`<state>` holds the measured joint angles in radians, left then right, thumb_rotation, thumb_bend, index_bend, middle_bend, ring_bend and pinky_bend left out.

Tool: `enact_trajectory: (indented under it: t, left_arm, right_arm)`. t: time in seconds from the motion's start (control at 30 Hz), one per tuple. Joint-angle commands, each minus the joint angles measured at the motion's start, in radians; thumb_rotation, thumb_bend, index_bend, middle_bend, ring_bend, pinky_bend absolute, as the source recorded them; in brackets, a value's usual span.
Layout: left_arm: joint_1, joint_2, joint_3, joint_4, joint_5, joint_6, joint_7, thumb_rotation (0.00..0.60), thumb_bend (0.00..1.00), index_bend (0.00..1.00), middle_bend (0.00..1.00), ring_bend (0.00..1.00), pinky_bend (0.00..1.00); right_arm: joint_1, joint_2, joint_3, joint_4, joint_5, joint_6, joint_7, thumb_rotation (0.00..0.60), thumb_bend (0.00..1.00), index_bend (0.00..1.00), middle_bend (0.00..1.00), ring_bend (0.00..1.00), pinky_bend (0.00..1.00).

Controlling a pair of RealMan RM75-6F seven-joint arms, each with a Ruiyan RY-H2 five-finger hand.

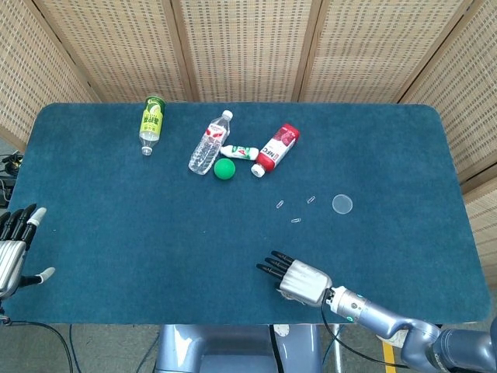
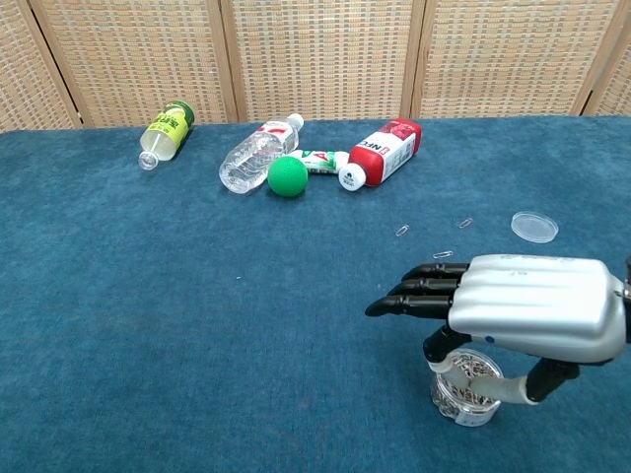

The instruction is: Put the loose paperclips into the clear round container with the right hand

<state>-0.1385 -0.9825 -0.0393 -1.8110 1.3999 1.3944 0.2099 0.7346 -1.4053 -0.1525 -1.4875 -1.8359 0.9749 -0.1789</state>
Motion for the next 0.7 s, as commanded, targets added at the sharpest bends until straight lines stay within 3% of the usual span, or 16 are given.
enact_trajectory:
  t: [0.03,0.1,0.17,0.53,0.63,0.7]
  left_arm:
    - [0.000,0.000,0.000,0.000,0.001,0.001,0.000,0.600,0.00,0.00,0.00,0.00,0.00]
    - [0.000,0.000,0.001,0.000,0.002,0.001,0.001,0.600,0.00,0.00,0.00,0.00,0.00]
    - [0.000,0.000,0.001,0.000,0.002,0.001,0.001,0.600,0.00,0.00,0.00,0.00,0.00]
    - [0.001,0.001,0.000,0.000,0.001,0.002,-0.001,0.600,0.00,0.00,0.00,0.00,0.00]
    - [0.000,0.002,-0.001,0.001,-0.001,0.001,-0.005,0.600,0.00,0.00,0.00,0.00,0.00]
    - [0.000,0.002,-0.002,0.001,-0.002,0.000,-0.006,0.600,0.00,0.00,0.00,0.00,0.00]
  right_arm:
    - [-0.002,-0.001,0.001,0.007,0.000,0.001,-0.010,0.600,0.36,0.56,0.00,0.00,0.00]
    - [-0.005,0.001,0.003,0.008,0.003,0.003,-0.018,0.600,0.23,0.48,0.00,0.00,0.00]
    - [-0.007,0.002,0.006,0.007,0.006,0.005,-0.022,0.600,0.18,0.45,0.00,0.00,0.00]
    - [-0.016,0.020,0.026,-0.022,0.011,0.039,-0.027,0.600,0.18,0.44,0.00,0.00,0.00]
    - [-0.014,0.043,0.058,-0.040,0.031,0.061,-0.012,0.600,0.18,0.44,0.00,0.00,0.00]
    - [-0.013,0.061,0.118,-0.039,0.093,0.081,0.017,0.600,0.18,0.44,0.00,0.00,0.00]
